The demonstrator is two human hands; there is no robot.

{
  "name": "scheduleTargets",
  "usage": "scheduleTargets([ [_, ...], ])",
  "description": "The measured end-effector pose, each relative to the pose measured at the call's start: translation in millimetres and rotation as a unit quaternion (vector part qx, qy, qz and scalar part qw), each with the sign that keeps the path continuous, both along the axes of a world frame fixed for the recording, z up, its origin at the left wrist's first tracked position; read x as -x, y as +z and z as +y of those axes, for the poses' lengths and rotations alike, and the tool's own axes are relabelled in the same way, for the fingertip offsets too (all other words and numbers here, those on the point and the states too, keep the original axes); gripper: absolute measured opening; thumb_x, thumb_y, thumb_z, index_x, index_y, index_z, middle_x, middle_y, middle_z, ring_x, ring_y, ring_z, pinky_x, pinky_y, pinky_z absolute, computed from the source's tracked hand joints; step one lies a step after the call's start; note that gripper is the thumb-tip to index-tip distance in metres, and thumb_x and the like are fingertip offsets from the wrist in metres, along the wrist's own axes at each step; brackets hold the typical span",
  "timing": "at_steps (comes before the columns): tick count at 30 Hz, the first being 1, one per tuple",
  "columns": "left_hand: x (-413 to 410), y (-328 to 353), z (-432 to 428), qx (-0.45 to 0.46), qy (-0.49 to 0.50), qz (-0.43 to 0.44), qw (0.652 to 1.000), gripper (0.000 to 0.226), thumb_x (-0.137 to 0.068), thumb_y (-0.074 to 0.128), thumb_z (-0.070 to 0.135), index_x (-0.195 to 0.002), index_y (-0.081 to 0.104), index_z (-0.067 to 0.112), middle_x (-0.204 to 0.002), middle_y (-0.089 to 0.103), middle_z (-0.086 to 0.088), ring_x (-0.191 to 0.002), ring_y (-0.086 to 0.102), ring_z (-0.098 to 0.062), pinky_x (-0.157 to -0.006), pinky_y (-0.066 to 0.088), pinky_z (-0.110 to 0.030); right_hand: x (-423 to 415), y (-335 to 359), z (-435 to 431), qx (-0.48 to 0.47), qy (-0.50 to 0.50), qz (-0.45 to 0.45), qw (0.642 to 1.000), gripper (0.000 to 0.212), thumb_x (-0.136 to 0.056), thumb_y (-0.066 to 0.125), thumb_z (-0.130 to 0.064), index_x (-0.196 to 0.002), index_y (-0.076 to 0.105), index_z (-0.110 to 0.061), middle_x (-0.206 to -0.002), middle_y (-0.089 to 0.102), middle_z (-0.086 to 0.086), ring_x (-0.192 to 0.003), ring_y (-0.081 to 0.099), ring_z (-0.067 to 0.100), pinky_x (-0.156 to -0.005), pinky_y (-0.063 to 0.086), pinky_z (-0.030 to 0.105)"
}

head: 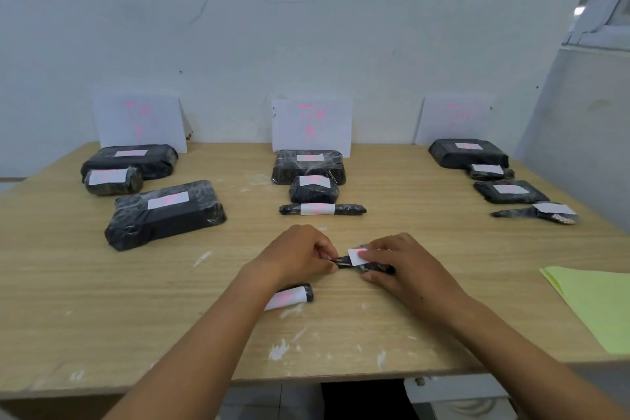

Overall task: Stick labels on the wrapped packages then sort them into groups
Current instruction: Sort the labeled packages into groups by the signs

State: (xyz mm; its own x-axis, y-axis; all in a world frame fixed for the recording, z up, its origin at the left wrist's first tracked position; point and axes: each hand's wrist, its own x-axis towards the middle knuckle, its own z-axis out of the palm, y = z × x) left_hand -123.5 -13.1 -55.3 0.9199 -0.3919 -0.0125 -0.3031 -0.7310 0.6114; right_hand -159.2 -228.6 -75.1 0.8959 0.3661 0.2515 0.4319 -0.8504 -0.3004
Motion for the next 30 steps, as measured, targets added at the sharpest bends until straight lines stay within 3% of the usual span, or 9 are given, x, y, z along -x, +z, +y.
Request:
scheduleTargets([
  [4,-4.2,-3.5,-20.7,0.018,-0.004,-0.014,1.0,0.019,-0.079,0.075,0.027,-0.097,0.073,0.023,-0.086,0.067,0.011,-0.082,0.063,-0.007,-0.08,0.053,-0.027,-2.9,-4.3,-14.5,0.044,-0.013,-0.034,0.998,0.04,-0.095,0.052,-0.032,-0.135,0.05,-0.035,-0.135,0.052,-0.012,-0.123,0.044,0.013,-0.089,0.04,0.023],
  [7,-10.4,-4.8,-44.6,0.017,-0.024,-0.028,0.999,0.019,-0.08,0.074,0.027,-0.098,0.073,0.023,-0.083,0.063,0.013,-0.081,0.062,-0.006,-0.08,0.053,-0.027,-3.1,-7.5,-30.1,0.091,-0.027,-0.067,0.993,0.044,-0.083,0.054,-0.023,-0.127,0.058,-0.027,-0.117,0.063,0.002,-0.103,0.059,0.025,-0.076,0.048,0.035],
  [14,-32.3,-12.2,-100.6,0.006,-0.049,-0.062,0.997,0.019,-0.081,0.071,0.033,-0.099,0.072,0.028,-0.085,0.06,0.014,-0.08,0.059,-0.005,-0.077,0.051,-0.028,-13.2,-4.2,-72.5,0.146,-0.09,-0.075,0.982,0.047,-0.073,0.038,-0.026,-0.111,0.065,-0.024,-0.102,0.063,0.004,-0.086,0.062,0.026,-0.064,0.048,0.033],
  [17,-42.7,-15.9,-129.9,0.016,-0.067,-0.076,0.995,0.02,-0.084,0.069,0.033,-0.102,0.072,0.028,-0.085,0.057,0.015,-0.079,0.056,-0.003,-0.073,0.046,-0.024,-19.3,-2.3,-97.7,0.144,-0.119,-0.048,0.981,0.046,-0.075,0.037,-0.026,-0.113,0.064,-0.026,-0.107,0.061,0.005,-0.092,0.06,0.028,-0.07,0.048,0.036],
  [20,-51.2,-18.3,-163.8,0.027,-0.089,-0.077,0.993,0.021,-0.086,0.065,0.033,-0.106,0.071,0.029,-0.083,0.055,0.018,-0.078,0.053,-0.001,-0.07,0.04,-0.019,-23.0,-0.5,-127.9,0.162,-0.145,-0.025,0.976,0.046,-0.09,0.037,-0.024,-0.134,0.046,-0.028,-0.133,0.044,0.004,-0.119,0.042,0.028,-0.091,0.035,0.037],
  [23,-57.8,-21.0,-202.3,0.025,-0.111,-0.086,0.99,0.02,-0.088,0.062,0.035,-0.105,0.071,0.031,-0.088,0.061,0.015,-0.083,0.056,-0.004,-0.067,0.038,-0.021,-23.8,0.3,-163.3,0.146,-0.169,-0.002,0.975,0.047,-0.096,0.039,-0.022,-0.143,0.036,-0.027,-0.143,0.037,0.0,-0.129,0.034,0.023,-0.097,0.031,0.033],
  [27,-60.3,-24.6,-248.9,0.035,-0.125,-0.102,0.986,0.021,-0.088,0.061,0.036,-0.105,0.071,0.03,-0.094,0.062,0.011,-0.092,0.058,-0.01,-0.071,0.04,-0.023,-15.7,-0.9,-209.1,0.052,-0.225,0.004,0.973,0.035,-0.095,0.048,-0.026,-0.13,0.048,-0.023,-0.131,0.048,-0.006,-0.117,0.046,0.014,-0.086,0.038,0.025],
  [30,-57.4,-21.8,-279.5,0.049,-0.129,-0.118,0.983,0.022,-0.087,0.063,0.035,-0.107,0.071,0.028,-0.095,0.062,0.008,-0.092,0.058,-0.012,-0.081,0.047,-0.032,-10.8,-5.8,-243.6,0.031,-0.27,-0.002,0.962,0.03,-0.092,0.058,-0.029,-0.121,0.06,-0.025,-0.13,0.051,-0.002,-0.118,0.048,0.02,-0.085,0.044,0.029],
])
